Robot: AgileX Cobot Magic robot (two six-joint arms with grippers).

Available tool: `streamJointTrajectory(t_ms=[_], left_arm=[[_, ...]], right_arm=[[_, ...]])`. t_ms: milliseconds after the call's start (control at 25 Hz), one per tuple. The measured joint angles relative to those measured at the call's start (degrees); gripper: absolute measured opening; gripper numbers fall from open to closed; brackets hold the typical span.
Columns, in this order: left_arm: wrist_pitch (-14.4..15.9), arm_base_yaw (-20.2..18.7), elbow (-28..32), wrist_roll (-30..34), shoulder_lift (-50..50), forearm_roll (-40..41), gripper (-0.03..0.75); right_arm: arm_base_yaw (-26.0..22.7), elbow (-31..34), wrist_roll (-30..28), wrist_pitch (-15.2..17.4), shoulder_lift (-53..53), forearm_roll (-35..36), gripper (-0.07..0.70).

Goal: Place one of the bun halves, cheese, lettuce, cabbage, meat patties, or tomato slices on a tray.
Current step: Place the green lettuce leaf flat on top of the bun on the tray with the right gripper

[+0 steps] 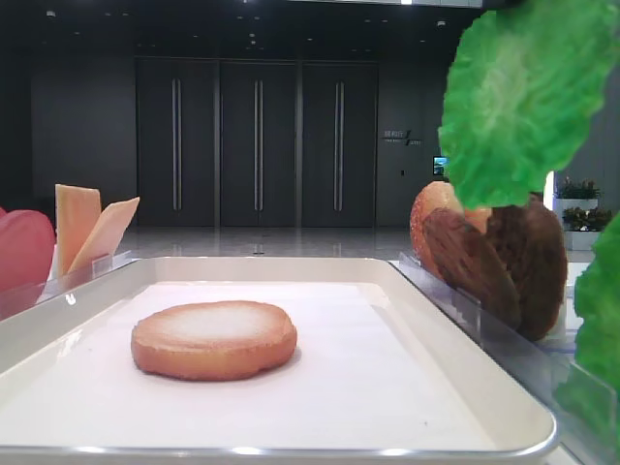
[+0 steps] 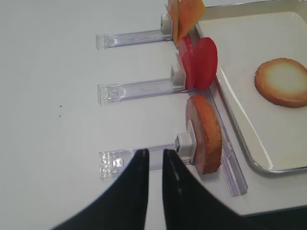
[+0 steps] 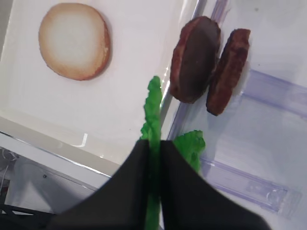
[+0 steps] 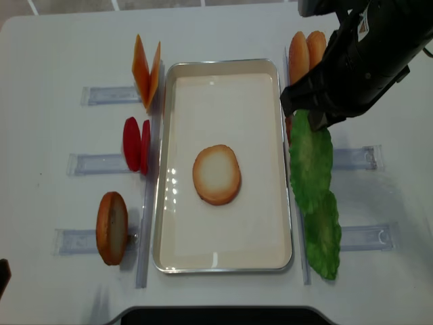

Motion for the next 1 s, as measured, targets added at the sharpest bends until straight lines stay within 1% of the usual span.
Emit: streamJointTrajectory(t_ms=[120, 200, 240, 360, 440, 520, 600, 800, 1000], left_arm=[[0.0, 0.0, 0.0, 0.0, 0.0, 0.0, 0.076], [0.0, 0.0, 0.0, 0.0, 0.0, 0.0, 0.076], [0.0, 0.0, 0.0, 0.0, 0.0, 0.0, 0.076], [0.0, 0.0, 0.0, 0.0, 0.0, 0.0, 0.076], [0.0, 0.0, 0.0, 0.0, 0.0, 0.0, 0.076], [0.0, 0.0, 0.0, 0.0, 0.0, 0.0, 0.076], [0.0, 0.0, 0.0, 0.0, 0.0, 0.0, 0.076], [0.0, 0.0, 0.0, 0.0, 0.0, 0.0, 0.076], [0.0, 0.0, 0.0, 0.0, 0.0, 0.0, 0.076]], right_arm=[[0.0, -0.16, 0.02, 0.05, 0.0, 0.66, 0.031], [0.0, -0.16, -0.36, 0.08, 0.12, 3.22, 0.031], [0.0, -0.16, -1.24, -0.01, 0.12, 5.74, 0.031], [0.0, -0.16, -6.1, -3.11, 0.12, 16.02, 0.031], [0.0, -0.16, -10.33, -6.43, 0.16, 23.51, 0.03], [0.0, -0.16, -12.86, -9.08, 0.29, 28.0, 0.03], [0.0, -0.21, -14.66, -10.46, 0.96, 30.2, 0.03], [0.23, -0.21, -17.41, -12.16, 6.06, 32.44, 0.028], [0.9, -0.21, -22.59, -14.97, 11.35, 37.79, 0.028]])
